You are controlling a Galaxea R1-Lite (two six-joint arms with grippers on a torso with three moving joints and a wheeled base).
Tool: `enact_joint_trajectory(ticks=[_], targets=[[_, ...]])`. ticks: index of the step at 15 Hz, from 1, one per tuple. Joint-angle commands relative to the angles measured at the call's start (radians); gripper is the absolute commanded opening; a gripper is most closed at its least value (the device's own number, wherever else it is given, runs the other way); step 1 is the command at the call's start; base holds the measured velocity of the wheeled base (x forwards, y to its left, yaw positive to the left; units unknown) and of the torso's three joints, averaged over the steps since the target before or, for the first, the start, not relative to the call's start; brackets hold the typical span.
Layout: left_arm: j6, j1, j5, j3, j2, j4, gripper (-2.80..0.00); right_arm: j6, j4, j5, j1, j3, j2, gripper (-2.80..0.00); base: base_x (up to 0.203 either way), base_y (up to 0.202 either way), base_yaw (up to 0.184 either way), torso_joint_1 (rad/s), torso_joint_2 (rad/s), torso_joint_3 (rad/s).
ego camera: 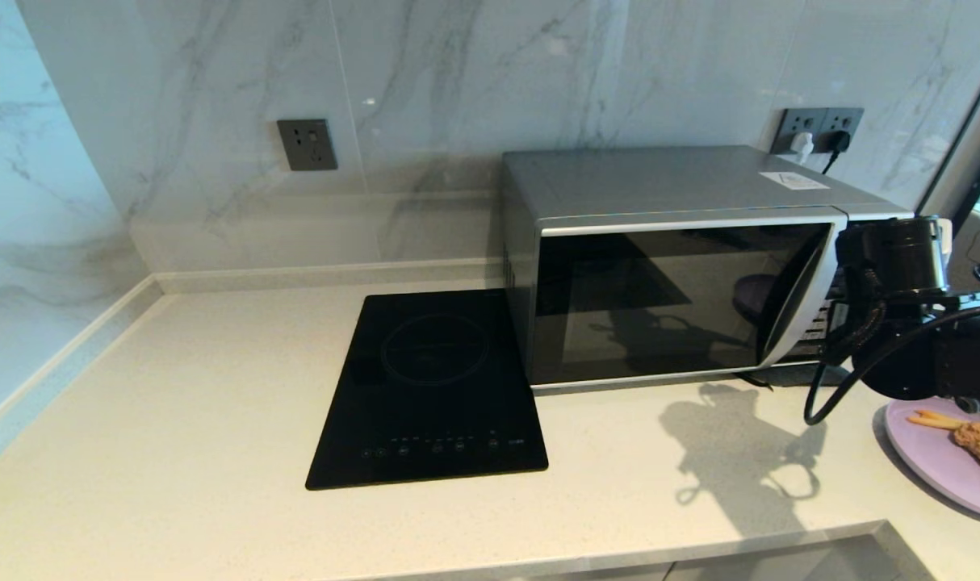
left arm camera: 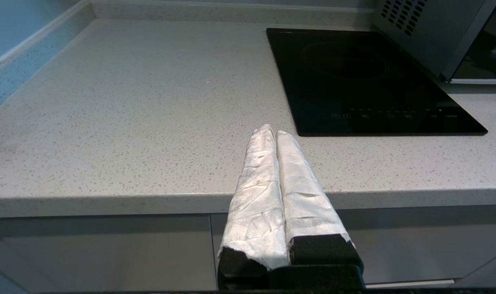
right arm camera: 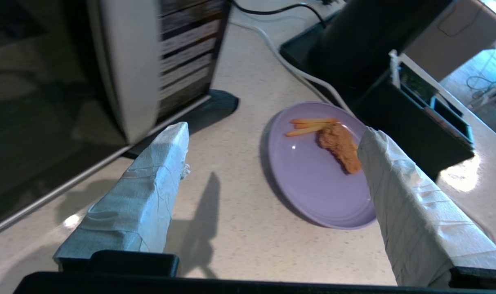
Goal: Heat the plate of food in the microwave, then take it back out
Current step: Open the microwave oven
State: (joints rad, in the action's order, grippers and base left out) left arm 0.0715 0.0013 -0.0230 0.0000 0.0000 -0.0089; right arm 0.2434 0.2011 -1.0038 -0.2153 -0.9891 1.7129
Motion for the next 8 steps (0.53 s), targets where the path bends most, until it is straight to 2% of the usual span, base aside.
enact_joint_trajectory(ticks=[1,8], targets=[[0.001,0.0,0.0,0.0,0.002,0.0,-2.8,0.003,0.003,-0.017,-0.032,-0.043,0.069,0.0,0.0,0.0,0.0,0.0,0.0,0.0],[0.001,0.0,0.0,0.0,0.002,0.0,-2.8,0.004,0.003,-0.011,-0.028,-0.148,0.144,0.0,0.0,0.0,0.0,0.0,0.0,0.0]])
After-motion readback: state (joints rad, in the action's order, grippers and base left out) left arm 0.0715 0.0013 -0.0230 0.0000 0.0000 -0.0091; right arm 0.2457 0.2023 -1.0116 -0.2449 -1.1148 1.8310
